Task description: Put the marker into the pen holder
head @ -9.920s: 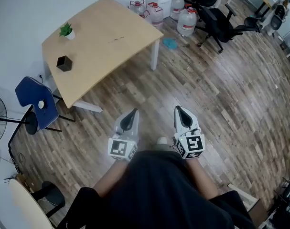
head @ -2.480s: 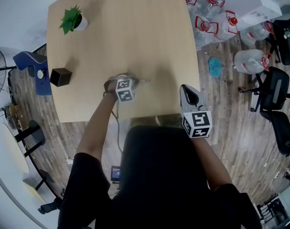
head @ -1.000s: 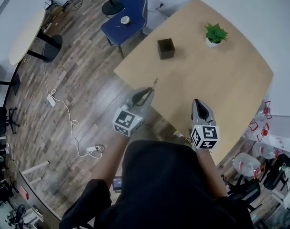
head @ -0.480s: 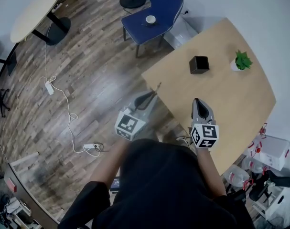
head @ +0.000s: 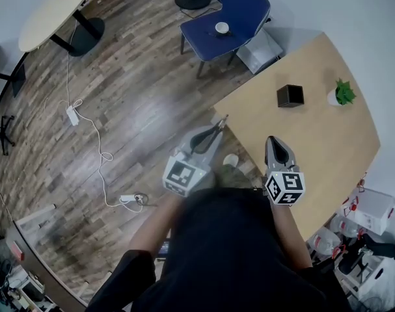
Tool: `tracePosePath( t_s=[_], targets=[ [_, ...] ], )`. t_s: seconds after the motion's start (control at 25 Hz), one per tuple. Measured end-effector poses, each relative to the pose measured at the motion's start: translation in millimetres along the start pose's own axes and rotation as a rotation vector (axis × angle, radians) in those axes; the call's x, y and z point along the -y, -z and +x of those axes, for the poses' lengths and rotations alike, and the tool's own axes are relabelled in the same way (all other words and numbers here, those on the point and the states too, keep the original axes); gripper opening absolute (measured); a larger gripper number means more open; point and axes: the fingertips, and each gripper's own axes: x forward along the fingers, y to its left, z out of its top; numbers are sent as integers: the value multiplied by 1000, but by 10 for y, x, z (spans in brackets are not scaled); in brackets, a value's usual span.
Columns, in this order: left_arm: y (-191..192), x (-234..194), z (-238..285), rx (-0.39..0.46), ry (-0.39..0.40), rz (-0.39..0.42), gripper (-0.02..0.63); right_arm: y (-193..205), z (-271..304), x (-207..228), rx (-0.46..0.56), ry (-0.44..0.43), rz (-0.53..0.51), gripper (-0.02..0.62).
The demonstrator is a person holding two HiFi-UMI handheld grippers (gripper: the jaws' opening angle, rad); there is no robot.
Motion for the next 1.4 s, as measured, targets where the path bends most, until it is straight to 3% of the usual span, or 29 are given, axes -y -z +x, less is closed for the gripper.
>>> tracePosePath(
  t_s=[0.32, 0.56, 0.92, 1.12, 1.4],
  targets=[
    [59, -32, 40, -1, -34, -18, 46, -44, 211, -133, 15, -62, 28, 3],
    [-27, -96, 227, -6, -26, -11, 46, -122, 396, -26, 21, -57, 48, 3],
    [-130, -83, 1226, -67, 94, 35, 46, -398, 473, 898, 74, 105, 89, 3],
    [-108, -1, 1846, -115, 152, 51, 46, -543, 508, 1444, 122, 171, 163, 3],
    [-72, 229, 2781, -175, 250, 96, 47, -398, 618, 2194, 148, 236, 262, 3]
  ],
)
